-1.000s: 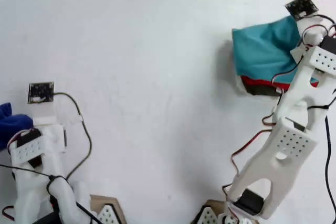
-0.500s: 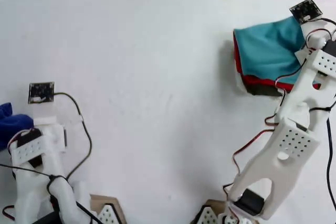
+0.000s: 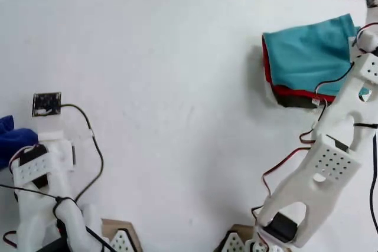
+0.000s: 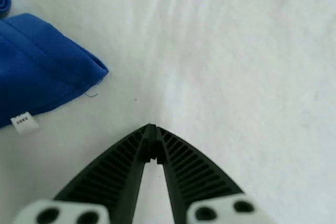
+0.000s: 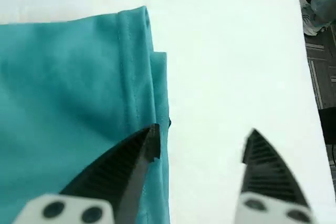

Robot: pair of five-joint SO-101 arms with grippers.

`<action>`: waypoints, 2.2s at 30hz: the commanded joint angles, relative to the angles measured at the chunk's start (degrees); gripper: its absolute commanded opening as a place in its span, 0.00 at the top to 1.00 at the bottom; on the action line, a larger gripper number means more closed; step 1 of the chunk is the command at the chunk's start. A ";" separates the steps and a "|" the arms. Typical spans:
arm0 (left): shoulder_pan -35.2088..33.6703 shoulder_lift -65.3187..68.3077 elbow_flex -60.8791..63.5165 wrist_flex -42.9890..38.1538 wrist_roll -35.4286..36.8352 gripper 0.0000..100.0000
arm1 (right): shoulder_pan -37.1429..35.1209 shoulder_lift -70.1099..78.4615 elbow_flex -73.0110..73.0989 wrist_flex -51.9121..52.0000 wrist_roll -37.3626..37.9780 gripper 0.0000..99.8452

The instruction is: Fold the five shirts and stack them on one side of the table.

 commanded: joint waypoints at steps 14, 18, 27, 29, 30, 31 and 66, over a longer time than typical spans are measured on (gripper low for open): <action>0.18 -1.58 0.04 -0.44 0.26 0.97 | 1.36 14.20 -2.90 -12.44 -0.53 0.98; 0.18 -1.58 0.04 -0.53 0.26 0.97 | 1.45 13.23 -5.10 -11.82 -0.88 0.98; 0.18 -1.58 0.04 -0.53 0.26 0.97 | 0.92 5.67 -21.45 3.12 -10.37 0.96; 0.18 -1.58 0.04 -0.53 0.26 0.97 | -0.75 4.35 -24.70 9.10 -12.66 0.91; 0.18 -1.58 0.04 -0.53 0.26 0.97 | -1.80 4.00 -26.02 12.88 -13.19 0.89; 0.18 -1.49 0.04 -0.53 0.26 0.97 | -3.12 3.65 -27.08 16.75 -12.84 0.88; 0.35 -1.41 0.04 -0.35 0.26 0.97 | -18.42 -23.16 36.40 18.95 -12.22 0.98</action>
